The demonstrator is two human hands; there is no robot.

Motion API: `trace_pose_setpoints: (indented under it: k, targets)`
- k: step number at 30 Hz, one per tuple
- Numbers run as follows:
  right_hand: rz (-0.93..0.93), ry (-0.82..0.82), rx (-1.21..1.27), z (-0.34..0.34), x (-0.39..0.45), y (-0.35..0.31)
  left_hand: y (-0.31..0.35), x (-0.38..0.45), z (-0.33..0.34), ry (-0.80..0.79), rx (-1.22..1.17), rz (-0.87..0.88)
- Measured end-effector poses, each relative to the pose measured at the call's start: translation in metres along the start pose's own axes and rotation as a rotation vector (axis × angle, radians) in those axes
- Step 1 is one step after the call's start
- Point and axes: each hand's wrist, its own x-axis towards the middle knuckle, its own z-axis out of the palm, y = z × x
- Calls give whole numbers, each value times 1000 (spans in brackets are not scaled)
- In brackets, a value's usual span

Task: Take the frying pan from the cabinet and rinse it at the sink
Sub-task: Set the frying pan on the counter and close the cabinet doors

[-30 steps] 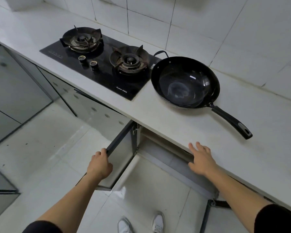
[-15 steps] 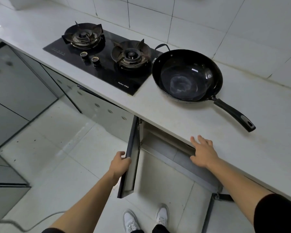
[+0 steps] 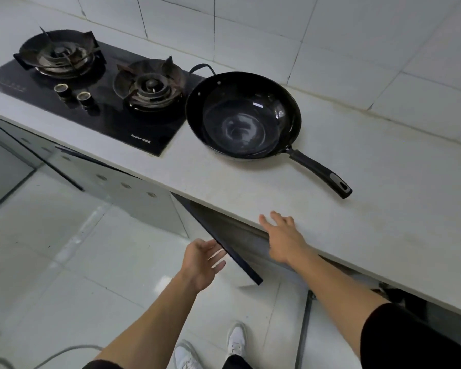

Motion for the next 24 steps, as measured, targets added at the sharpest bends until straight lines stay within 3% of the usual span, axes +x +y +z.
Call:
trace_pose_setpoints:
  k: [11,24]
  targets:
    - [-8,70,-12,4,1,5,-1,32,79,-12,-432,28]
    - [-29,31,-64,-1,3,9,9,35,100,-95,-473,12]
